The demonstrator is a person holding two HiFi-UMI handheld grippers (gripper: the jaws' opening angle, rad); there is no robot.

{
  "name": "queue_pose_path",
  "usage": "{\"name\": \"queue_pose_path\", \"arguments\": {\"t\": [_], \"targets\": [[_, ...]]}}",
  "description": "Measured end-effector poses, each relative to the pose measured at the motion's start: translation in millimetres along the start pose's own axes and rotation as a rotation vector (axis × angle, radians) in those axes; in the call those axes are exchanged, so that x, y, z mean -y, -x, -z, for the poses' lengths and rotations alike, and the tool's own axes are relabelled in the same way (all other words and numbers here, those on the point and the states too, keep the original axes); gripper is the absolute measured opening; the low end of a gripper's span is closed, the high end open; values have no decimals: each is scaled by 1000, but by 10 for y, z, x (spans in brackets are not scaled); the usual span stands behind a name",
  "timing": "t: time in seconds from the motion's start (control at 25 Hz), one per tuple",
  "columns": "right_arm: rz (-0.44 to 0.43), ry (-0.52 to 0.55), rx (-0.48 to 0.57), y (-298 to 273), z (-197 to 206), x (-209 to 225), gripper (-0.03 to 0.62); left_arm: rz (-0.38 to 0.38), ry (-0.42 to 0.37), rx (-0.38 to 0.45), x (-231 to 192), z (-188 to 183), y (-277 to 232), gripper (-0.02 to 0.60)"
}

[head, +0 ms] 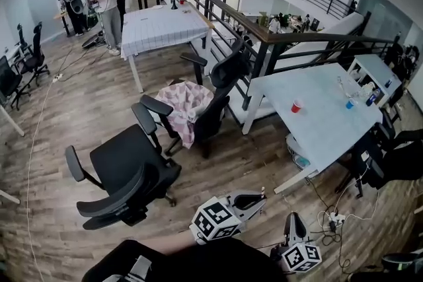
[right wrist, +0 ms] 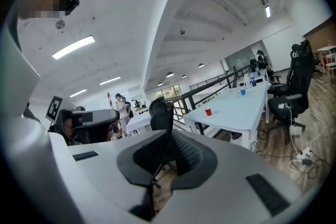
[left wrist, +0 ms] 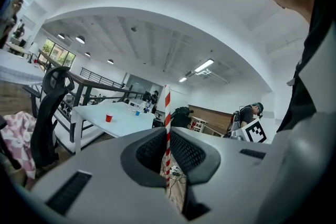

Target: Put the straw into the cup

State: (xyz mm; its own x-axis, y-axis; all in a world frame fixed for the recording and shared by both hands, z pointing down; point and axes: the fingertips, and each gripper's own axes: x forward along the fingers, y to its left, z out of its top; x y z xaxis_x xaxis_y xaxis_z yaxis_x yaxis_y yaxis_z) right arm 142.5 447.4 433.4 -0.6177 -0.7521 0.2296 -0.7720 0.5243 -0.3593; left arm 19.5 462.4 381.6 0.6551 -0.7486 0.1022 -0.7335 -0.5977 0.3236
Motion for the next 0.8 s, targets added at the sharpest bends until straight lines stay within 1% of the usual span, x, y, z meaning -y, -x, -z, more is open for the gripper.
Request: {"name": "queue_pose_path", "arguments": {"t": [0.08, 0.2, 0.28, 0.4, 0.56, 0.68, 0.8], "targets": [[19, -7, -6, -74, 60, -81, 48, -1, 14, -5, -123, 14, 68, 34], [32, -27, -41, -173, 251, -219, 48, 24, 46, -20, -222, 115, 130, 34], [53, -31, -49, -238, 303, -236, 48, 38, 40, -28, -304, 145, 165, 34], [87, -27, -61, -333, 391, -310, 48, 39, 29, -32, -505, 167, 260, 34], [121, -35, -97, -388, 524, -478, 48, 53, 84, -50, -737, 251, 349, 34], [152, -31, -102, -434, 492, -467, 48, 38, 125, -54, -920, 265, 344, 34], [154, -36, -126, -500, 544, -446, 48, 30, 150, -69, -1031, 292, 293, 34]]}}
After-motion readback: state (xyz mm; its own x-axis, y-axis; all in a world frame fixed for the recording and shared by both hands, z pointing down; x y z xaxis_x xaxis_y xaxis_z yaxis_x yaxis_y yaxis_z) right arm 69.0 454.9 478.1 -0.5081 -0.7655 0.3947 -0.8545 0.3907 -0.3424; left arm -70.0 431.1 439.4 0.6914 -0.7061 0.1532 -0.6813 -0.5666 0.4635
